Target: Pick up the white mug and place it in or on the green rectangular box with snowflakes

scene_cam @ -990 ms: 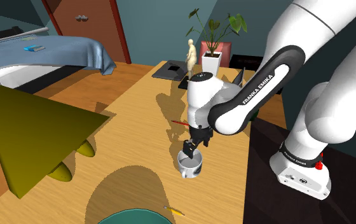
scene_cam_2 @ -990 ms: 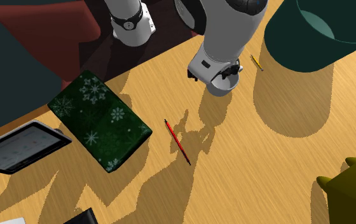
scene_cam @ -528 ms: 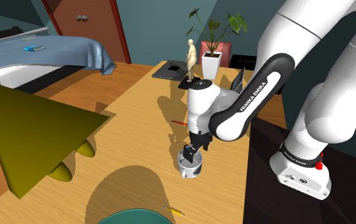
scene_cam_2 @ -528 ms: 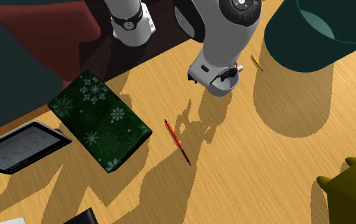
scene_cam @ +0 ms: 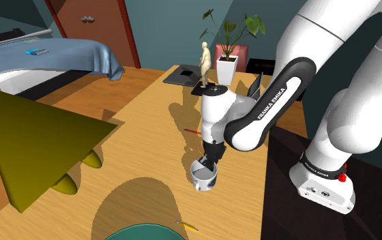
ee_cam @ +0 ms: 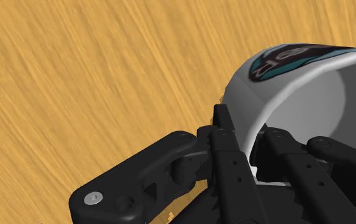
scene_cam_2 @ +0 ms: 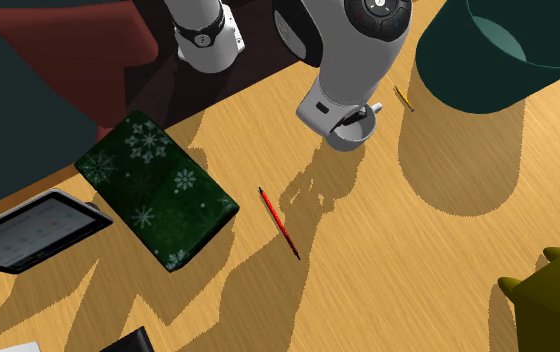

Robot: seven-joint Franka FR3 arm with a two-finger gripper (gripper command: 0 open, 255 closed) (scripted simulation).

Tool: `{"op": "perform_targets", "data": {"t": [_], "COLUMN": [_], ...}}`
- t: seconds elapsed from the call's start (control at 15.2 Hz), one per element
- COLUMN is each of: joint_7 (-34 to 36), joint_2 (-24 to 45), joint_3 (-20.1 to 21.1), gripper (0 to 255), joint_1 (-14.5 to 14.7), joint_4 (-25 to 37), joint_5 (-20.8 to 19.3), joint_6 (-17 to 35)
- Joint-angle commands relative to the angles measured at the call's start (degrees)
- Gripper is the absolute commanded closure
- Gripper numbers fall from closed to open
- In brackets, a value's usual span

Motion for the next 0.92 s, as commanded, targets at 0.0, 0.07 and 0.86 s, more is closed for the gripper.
{"op": "perform_targets", "data": {"t": [0.0,0.07,0.86], "joint_7": [0.0,0.0,-2.7], "joint_2": [0.0,0.0,-7.8], "joint_3": [0.0,0.0,-1.1], "gripper": [255,255,255], "joint_1": [0.0,0.0,1.3], "joint_4": [0.0,0.0,1.1], "joint_5": [0.0,0.0,4.1], "joint_6": [0.0,0.0,-8.5]}}
